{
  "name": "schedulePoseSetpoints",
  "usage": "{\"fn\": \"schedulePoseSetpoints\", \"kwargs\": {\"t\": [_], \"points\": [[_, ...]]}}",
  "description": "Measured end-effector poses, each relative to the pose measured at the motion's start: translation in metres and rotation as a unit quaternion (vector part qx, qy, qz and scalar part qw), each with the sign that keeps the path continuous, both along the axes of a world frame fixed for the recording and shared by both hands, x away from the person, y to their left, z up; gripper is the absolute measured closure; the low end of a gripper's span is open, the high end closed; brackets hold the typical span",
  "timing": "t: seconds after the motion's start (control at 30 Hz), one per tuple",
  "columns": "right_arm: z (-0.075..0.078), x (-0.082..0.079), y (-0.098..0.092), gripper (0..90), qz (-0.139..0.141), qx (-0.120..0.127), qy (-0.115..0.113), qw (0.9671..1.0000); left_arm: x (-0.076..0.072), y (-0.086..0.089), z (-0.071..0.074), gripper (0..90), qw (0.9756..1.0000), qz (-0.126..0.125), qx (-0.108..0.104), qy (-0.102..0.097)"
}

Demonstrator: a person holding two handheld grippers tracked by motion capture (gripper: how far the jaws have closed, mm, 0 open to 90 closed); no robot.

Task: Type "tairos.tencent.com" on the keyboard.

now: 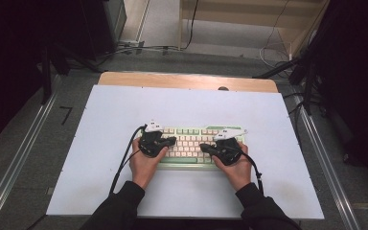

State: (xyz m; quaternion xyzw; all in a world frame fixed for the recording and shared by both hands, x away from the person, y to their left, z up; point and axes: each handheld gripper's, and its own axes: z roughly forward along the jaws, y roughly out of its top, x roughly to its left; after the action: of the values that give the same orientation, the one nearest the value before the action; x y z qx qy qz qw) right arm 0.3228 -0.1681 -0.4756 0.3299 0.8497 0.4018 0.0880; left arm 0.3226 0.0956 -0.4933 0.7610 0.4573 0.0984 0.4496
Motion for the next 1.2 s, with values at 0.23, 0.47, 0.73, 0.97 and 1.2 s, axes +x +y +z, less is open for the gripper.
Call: {"fn": "schedulePoseSetpoints", "kwargs": {"t": [0.23,0.47,0.73,0.97,1.2], "points": [[0.0,0.0,0.0,87.7,0.0,-0.001,0.0,1.0,0.0,0.0,0.0,90.0,1.0,-0.001,0.0,0.001],[0.0,0.0,0.0,87.6,0.0,-0.001,0.0,1.0,-0.001,-0.003,-0.001,90.0,0.9998,-0.003,0.02,-0.006],[0.0,0.0,0.0,87.6,0.001,-0.001,0.0,1.0,-0.003,0.001,0.003,90.0,0.9999,-0.001,0.002,-0.012],[0.0,-0.001,0.001,87.6,0.001,0.0,0.002,1.0,-0.007,0.007,0.007,90.0,0.9997,-0.001,-0.019,-0.014],[0.0,-0.001,0.001,87.6,0.002,0.0,0.001,1.0,-0.009,0.016,0.008,90.0,0.9997,0.005,-0.021,-0.012]]}}
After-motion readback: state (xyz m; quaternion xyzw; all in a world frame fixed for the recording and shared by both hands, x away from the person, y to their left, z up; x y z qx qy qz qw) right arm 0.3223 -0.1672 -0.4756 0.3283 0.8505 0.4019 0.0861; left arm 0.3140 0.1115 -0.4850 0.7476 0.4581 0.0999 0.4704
